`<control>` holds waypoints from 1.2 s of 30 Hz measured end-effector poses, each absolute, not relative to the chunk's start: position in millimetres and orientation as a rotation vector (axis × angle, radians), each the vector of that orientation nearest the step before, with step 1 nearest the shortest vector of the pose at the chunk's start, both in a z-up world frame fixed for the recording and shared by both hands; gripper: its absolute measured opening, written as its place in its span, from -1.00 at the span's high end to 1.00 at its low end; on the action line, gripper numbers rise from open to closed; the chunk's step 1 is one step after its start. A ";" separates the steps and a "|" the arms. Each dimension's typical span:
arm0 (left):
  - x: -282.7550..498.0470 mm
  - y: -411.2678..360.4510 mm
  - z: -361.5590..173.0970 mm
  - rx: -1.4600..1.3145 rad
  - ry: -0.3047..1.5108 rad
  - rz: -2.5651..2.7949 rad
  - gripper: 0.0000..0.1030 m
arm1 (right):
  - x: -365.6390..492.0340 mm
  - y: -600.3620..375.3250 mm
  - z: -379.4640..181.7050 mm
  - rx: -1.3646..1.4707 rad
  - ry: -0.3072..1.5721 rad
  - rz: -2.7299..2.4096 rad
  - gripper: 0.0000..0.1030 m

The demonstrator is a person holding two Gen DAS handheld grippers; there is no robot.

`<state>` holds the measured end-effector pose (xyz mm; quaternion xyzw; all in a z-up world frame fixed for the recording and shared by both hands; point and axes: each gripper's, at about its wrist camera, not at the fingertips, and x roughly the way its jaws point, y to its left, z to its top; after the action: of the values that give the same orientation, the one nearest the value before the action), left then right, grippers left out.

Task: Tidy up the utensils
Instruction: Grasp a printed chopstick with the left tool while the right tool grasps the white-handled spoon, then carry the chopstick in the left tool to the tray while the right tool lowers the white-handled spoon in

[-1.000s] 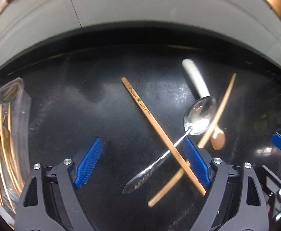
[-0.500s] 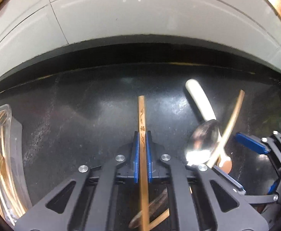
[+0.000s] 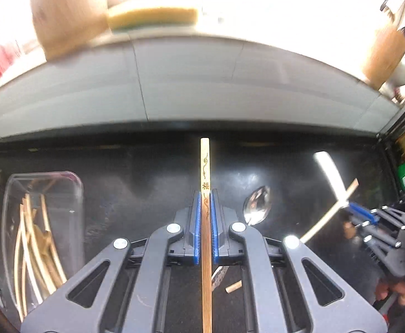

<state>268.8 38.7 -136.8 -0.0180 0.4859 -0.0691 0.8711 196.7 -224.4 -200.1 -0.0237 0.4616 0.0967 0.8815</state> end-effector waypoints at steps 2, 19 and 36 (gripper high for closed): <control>258.0 38.2 -121.7 -0.030 0.986 -0.148 0.89 | 184.8 -245.0 -176.0 -0.052 0.910 0.141 0.79; 170.1 57.7 -42.5 0.011 0.887 -0.036 0.89 | 117.1 -217.3 -90.7 0.112 0.867 0.289 0.79; 137.1 232.2 -47.7 -0.149 0.902 0.240 0.88 | 126.5 37.5 -72.3 -0.002 0.963 0.712 0.79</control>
<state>137.1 232.2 -47.7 -0.0717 0.4345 0.1155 0.8903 126.5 37.5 -72.3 -0.0011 0.4534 0.3350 0.8260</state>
